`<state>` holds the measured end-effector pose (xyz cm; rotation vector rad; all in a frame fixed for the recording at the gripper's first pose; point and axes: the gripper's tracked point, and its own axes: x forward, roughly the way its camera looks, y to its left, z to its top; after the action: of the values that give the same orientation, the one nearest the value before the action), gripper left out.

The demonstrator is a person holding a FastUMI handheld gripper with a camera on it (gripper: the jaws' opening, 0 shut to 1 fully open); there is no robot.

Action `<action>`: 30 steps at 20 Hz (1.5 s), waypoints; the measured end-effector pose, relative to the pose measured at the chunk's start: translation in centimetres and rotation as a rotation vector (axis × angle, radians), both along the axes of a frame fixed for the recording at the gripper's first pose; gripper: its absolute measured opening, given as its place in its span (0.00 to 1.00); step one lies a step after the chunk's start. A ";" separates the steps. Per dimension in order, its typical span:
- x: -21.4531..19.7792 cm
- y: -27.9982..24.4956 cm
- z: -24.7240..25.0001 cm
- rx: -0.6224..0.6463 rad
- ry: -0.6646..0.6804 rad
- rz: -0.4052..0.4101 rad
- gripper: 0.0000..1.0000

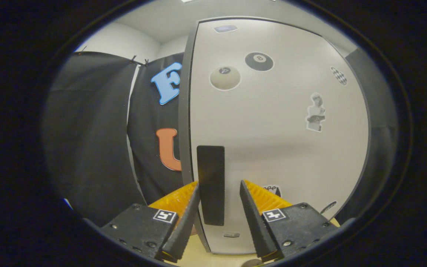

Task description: Open the shoe cabinet door, grab the shoes and put them into the shoe cabinet, then close the shoe cabinet door.

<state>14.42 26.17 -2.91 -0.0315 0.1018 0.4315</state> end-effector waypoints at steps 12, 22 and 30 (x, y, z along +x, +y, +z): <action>-1.9 -0.2 -0.6 -0.083 -0.020 0.041 0.34; -8.4 -3.9 -0.6 -0.044 0.016 0.187 0.34; -12.0 -7.0 -0.5 -0.050 0.015 0.240 0.34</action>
<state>2.42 19.14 -3.36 -0.0900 0.1245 0.6695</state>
